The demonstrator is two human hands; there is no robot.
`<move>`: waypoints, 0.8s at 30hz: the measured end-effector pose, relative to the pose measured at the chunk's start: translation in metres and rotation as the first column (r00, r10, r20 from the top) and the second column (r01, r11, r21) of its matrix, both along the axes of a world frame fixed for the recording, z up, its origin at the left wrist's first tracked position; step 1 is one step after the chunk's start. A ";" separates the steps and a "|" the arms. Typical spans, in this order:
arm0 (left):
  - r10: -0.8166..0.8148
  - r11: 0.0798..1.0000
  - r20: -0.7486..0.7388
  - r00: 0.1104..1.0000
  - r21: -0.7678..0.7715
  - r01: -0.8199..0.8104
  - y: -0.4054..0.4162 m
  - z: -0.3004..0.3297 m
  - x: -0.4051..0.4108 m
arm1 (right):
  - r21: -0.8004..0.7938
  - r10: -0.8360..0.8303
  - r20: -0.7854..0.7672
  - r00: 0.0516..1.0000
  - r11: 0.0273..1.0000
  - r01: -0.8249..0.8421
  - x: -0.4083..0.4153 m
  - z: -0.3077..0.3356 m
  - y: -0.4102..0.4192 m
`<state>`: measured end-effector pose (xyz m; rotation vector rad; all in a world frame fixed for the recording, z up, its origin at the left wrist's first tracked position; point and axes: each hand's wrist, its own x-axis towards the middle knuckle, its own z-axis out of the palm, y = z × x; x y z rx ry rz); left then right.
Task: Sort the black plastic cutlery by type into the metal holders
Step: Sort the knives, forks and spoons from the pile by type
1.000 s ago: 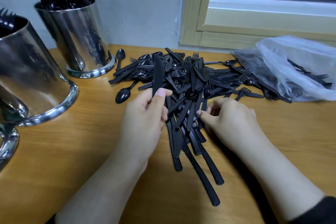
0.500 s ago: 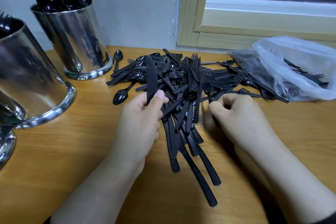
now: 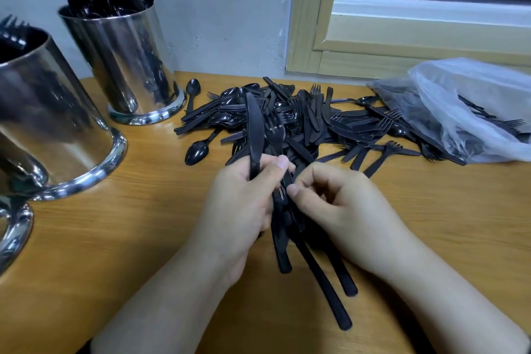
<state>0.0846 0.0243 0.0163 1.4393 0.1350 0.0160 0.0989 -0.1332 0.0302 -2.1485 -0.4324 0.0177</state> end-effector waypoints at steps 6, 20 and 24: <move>0.103 0.994 0.012 0.995 0.042 -0.103 0.002 0.002 0.004 | -0.367 -0.273 0.143 0.951 0.878 0.307 0.031 -0.009 -0.031; 0.144 0.989 0.021 0.989 -0.028 -0.143 0.003 0.000 0.005 | 0.062 -0.348 0.088 0.933 0.937 0.344 0.020 -0.002 -0.020; 0.134 0.991 0.014 0.991 -0.019 -0.133 -0.004 0.002 0.003 | 0.238 -0.202 -0.076 0.976 0.947 0.214 0.002 0.004 0.005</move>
